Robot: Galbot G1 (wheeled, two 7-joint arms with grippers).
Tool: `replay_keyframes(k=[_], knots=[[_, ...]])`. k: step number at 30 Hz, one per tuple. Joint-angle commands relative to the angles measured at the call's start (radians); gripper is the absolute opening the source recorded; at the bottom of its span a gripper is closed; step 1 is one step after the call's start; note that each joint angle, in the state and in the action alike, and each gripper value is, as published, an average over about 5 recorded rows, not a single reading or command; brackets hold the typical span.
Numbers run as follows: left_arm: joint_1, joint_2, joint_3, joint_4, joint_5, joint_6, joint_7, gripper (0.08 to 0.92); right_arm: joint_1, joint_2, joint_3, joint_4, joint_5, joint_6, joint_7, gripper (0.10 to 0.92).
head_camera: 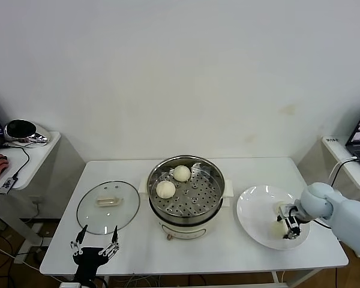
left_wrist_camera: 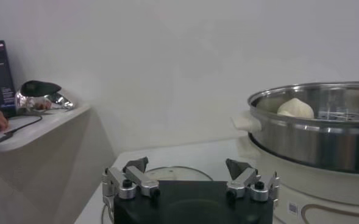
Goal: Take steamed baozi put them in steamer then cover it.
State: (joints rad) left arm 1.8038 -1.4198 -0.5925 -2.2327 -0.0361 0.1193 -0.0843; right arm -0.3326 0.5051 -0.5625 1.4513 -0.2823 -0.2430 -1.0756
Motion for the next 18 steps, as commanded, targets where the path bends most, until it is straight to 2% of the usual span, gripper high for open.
replay_keyframes(k=[1, 6, 11, 18], knots=[[0.002, 0.001, 0.0, -0.003, 0.0, -0.002, 0.0, 0.823, 0.055, -0.014, -0.002, 0.014, 0.025, 0.0, -0.012, 0.553], [-0.001, 0.004, 0.001, -0.006, 0.0, -0.001, 0.0, 0.823, 0.242, -0.052, -0.089, 0.066, 0.105, -0.016, -0.046, 0.515], [-0.005, 0.009, 0.006, -0.007, -0.001, 0.0, 0.001, 0.823, 0.517, -0.052, -0.196, 0.098, 0.218, -0.032, -0.085, 0.513], [-0.008, 0.017, 0.006, -0.005, -0.004, -0.001, 0.001, 0.823, 0.926, 0.103, -0.397, 0.038, 0.367, -0.019, -0.123, 0.518]])
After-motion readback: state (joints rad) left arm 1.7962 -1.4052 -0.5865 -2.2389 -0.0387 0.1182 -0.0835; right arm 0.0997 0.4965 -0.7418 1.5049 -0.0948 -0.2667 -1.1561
